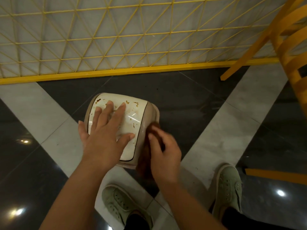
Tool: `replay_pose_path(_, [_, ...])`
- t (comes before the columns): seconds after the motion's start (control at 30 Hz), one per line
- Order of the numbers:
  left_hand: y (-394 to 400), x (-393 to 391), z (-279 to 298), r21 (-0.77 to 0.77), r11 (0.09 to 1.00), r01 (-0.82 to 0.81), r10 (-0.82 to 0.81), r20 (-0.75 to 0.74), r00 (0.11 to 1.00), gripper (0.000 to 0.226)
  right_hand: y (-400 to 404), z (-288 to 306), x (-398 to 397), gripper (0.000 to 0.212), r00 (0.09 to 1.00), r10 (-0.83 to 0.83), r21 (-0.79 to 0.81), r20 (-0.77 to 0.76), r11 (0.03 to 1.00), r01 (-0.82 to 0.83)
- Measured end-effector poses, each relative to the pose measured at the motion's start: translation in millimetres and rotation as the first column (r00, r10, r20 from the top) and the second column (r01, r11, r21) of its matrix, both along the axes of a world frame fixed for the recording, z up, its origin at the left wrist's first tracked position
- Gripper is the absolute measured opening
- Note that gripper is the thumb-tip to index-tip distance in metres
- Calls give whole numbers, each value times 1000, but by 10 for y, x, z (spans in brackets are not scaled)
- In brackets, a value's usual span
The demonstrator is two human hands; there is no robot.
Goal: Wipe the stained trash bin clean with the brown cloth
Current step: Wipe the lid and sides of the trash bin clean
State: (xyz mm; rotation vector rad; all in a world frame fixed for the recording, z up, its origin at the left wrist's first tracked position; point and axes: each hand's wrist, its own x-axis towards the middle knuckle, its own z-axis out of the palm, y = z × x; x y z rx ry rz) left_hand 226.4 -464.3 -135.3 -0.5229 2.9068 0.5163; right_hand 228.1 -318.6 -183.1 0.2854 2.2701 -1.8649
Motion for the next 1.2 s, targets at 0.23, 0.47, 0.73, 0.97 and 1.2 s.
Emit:
replay_pose_path(0.23, [-6, -16, -2, 18, 1000, -3, 3, 11, 1000, 78, -28, -64, -757, 20, 985, -13, -20, 170, 1000, 16])
replay_pose_path(0.47, [-19, -21, 9, 27, 1000, -5, 4, 7, 1000, 78, 157, -252, 28, 19, 975, 124, 159, 186, 975, -155])
replay_pose_path(0.73, [-6, -20, -16, 31, 1000, -2, 3, -11, 1000, 77, 32, -157, -848, 21, 994, 100, 292, 39, 951, -107])
replay_pose_path(0.97, [-19, -24, -17, -2, 1000, 1, -1, -20, 1000, 78, 133, -321, 79, 18, 978, 182, 259, 101, 945, -202])
replay_pose_path(1.2, [-32, -6, -2, 32, 999, 14, -14, -4, 1000, 78, 275, -415, 512, 24, 927, 375, 277, -27, 894, -353])
